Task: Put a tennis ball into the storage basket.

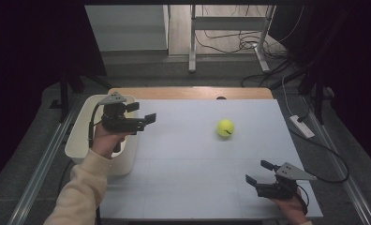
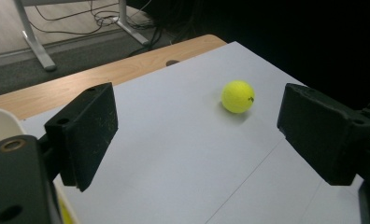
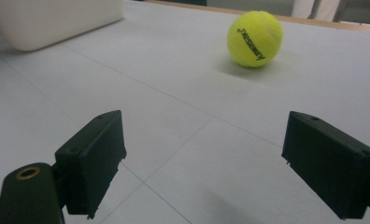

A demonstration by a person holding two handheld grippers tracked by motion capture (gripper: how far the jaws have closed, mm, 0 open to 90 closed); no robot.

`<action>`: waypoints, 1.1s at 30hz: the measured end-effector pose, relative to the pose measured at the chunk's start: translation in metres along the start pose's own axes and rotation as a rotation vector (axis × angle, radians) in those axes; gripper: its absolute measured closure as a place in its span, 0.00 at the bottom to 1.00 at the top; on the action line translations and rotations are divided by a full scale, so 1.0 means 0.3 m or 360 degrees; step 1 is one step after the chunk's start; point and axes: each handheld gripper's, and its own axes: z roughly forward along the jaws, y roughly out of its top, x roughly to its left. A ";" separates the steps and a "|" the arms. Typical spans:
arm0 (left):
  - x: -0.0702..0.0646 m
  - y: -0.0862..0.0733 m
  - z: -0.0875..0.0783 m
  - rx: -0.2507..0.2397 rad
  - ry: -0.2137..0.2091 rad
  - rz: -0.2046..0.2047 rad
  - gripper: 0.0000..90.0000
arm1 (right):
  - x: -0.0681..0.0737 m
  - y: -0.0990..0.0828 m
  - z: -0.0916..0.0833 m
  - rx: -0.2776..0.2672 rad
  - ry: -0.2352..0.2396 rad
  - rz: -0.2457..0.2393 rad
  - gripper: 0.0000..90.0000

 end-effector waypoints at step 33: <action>-0.120 0.020 0.138 0.0087 -0.0128 0.0134 0.15 | 0.006 0.002 -0.007 0.0012 -0.0029 -0.0028 0.14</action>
